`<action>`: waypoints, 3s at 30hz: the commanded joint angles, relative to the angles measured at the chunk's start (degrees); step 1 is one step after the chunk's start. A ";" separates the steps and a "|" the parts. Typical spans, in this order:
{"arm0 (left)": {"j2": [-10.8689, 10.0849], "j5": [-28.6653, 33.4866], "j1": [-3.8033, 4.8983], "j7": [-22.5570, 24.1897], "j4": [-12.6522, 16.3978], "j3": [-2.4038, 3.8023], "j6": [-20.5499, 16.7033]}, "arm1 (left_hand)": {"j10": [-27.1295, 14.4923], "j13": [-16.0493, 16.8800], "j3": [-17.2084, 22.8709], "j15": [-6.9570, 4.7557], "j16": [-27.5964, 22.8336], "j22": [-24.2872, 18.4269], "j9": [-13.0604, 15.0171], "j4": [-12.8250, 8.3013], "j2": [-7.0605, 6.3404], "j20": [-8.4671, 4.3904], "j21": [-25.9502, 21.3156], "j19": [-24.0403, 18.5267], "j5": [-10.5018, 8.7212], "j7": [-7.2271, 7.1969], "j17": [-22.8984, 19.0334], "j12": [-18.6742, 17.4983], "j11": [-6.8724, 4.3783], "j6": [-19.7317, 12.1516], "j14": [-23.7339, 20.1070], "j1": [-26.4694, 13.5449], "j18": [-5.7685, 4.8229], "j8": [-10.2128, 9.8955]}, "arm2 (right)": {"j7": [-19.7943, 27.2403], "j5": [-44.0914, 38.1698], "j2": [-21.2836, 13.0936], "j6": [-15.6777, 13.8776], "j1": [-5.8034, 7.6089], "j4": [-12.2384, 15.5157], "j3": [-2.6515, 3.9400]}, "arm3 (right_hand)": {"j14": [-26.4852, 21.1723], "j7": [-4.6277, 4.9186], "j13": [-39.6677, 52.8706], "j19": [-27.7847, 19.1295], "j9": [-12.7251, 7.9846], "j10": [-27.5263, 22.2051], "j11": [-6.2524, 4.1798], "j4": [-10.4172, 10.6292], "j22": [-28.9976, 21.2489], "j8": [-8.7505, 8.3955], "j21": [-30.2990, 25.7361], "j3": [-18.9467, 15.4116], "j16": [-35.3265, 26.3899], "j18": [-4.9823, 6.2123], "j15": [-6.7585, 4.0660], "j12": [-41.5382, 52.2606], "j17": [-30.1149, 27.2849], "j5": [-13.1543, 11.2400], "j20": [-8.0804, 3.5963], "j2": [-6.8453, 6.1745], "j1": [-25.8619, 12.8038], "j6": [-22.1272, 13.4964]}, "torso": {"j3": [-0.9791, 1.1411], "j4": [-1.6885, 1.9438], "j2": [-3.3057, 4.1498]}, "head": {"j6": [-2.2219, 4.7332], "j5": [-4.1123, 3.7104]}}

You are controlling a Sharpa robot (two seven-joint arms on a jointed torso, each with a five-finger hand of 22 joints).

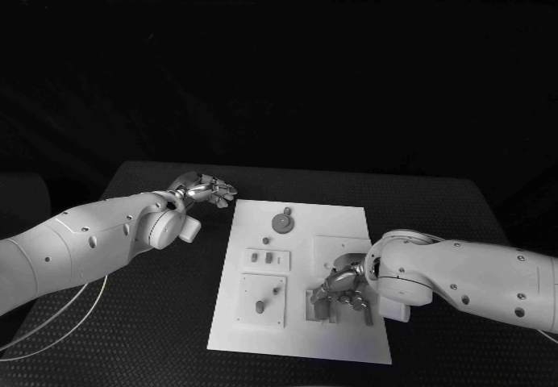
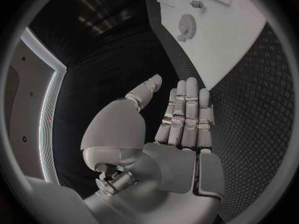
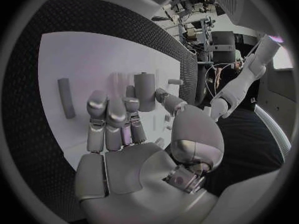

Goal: Assemble the parts on the task board

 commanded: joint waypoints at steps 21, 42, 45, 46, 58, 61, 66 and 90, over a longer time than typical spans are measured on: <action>-0.04 -0.23 0.06 0.29 0.18 0.02 0.72 | -0.47 -0.09 0.00 0.04 -0.44 0.14 -0.09 0.49 -0.07 -0.11 -0.35 0.37 -0.23 -0.20 0.17 -0.19 0.08 -0.41 0.51 -0.52 -0.23 0.22 | -0.03 -1.07 0.64 0.06 -1.08 -0.88 -0.29 | -0.08 0.18 0.24 -0.14 -0.01 0.12 -0.13 0.33 0.15 -0.33 0.14 0.21 -0.48 3.63 -0.50 -0.40 0.21 0.11 0.18 -0.15 -1.60 0.00 | 0.05 0.00 -0.01 | -0.28 0.32; -0.09 -0.23 0.06 0.22 0.18 0.02 0.81 | -0.49 -0.09 0.04 0.03 -0.49 0.18 -0.10 0.57 -0.06 -0.11 -0.39 0.37 -0.20 -0.20 0.25 -0.18 0.08 -0.42 0.52 -0.50 -0.22 0.25 | 0.48 -1.45 0.74 0.53 -1.42 -0.87 -0.30 | -0.32 0.33 0.80 -0.55 0.05 -0.41 -0.01 1.69 -0.04 -0.70 -0.04 -5.85 -1.07 3.63 -0.44 -0.95 0.43 0.14 -0.08 -5.03 -5.86 -0.93 | 0.06 -0.05 -0.01 | -0.41 0.52; -0.07 -0.24 0.06 0.22 0.15 0.02 0.80 | -0.49 -0.09 0.05 0.03 -0.50 0.18 -0.11 0.57 -0.07 -0.11 -0.39 0.37 -0.20 -0.20 0.26 -0.18 0.08 -0.42 0.52 -0.49 -0.22 0.25 | 0.62 -1.53 0.72 0.67 -1.45 -0.78 -0.30 | -0.33 0.32 0.84 -0.59 0.08 -0.42 -0.01 1.59 -0.06 -0.70 -0.06 -6.06 -1.10 3.63 -0.45 -0.98 0.45 0.14 -0.15 -4.97 -5.64 -0.97 | 0.07 -0.06 -0.02 | -0.39 0.51; -0.09 -0.24 0.06 0.22 0.16 0.02 0.77 | -0.49 -0.09 0.05 0.03 -0.50 0.19 -0.11 0.57 -0.07 -0.12 -0.39 0.37 -0.20 -0.20 0.26 -0.18 0.08 -0.42 0.52 -0.48 -0.21 0.25 | 0.61 -1.64 0.67 0.65 -1.45 -0.69 -0.30 | -0.33 0.32 0.86 -0.61 0.09 -0.43 -0.01 1.50 -0.06 -0.70 -0.06 -6.16 -1.12 3.63 -0.45 -0.99 0.47 0.14 -0.18 -4.96 -5.48 -0.99 | 0.06 -0.04 -0.02 | -0.40 0.51; -0.07 -0.24 0.06 0.24 0.07 0.02 0.74 | -0.49 -0.09 0.07 0.02 -0.52 0.21 -0.12 0.58 -0.07 -0.12 -0.41 0.37 -0.19 -0.21 0.30 -0.18 0.08 -0.43 0.53 -0.45 -0.21 0.26 | 6.13 -2.82 -2.65 -0.38 -1.41 1.71 -0.26 | -0.10 0.22 1.11 -0.40 0.33 0.06 -0.11 -0.23 -0.20 -0.49 -0.02 -5.51 -1.25 3.63 -0.55 -1.03 0.61 0.13 -0.53 -3.92 -1.34 -0.77 | 0.09 0.00 -0.02 | -0.06 0.37; -0.06 -0.24 0.06 0.30 0.01 0.02 0.73 | -0.49 -0.09 0.07 0.02 -0.52 0.21 -0.12 0.58 -0.07 -0.12 -0.41 0.37 -0.19 -0.21 0.30 -0.18 0.08 -0.43 0.54 -0.45 -0.21 0.26 | 7.34 -2.71 -4.12 -1.30 -0.81 2.82 -0.23 | -0.06 0.23 1.11 -0.36 0.37 0.15 -0.10 -0.37 -0.22 -0.43 -0.02 -5.48 -1.27 3.63 -0.54 -1.06 0.62 0.14 -0.52 -3.98 -0.95 -0.67 | 0.12 -0.07 -0.05 | 0.01 0.37; -0.03 -0.24 0.06 0.39 0.01 0.02 0.65 | -0.49 -0.09 0.07 0.02 -0.52 0.21 -0.12 0.60 -0.07 -0.12 -0.42 0.37 -0.19 -0.21 0.32 -0.17 0.08 -0.43 0.54 -0.45 -0.21 0.27 | 9.32 -1.09 -6.73 -2.55 0.69 4.11 -0.13 | 0.08 0.13 1.16 -0.20 0.68 0.49 -0.18 -1.38 -0.28 -0.10 0.02 -5.35 -1.31 3.63 -0.59 -1.07 0.67 0.15 -0.52 -3.99 0.89 -0.26 | 0.17 -0.07 -0.03 | 0.28 0.20; 0.07 -0.24 0.05 0.46 0.07 0.01 0.83 | -0.43 -0.07 0.08 0.02 -0.57 0.25 -0.12 0.63 -0.09 -0.11 -0.44 0.37 -0.21 -0.22 0.38 -0.14 0.06 -0.38 0.54 -0.43 -0.22 0.32 | 0.63 -10.79 -14.28 10.76 2.70 4.50 -0.17 | 1.21 -0.13 1.50 -0.05 1.65 1.25 -0.39 -4.59 -0.24 0.57 0.29 -6.09 -0.08 3.63 -0.69 -1.18 2.34 0.16 -0.23 -1.12 5.02 0.59 | 0.08 -0.08 -0.02 | 0.68 -1.09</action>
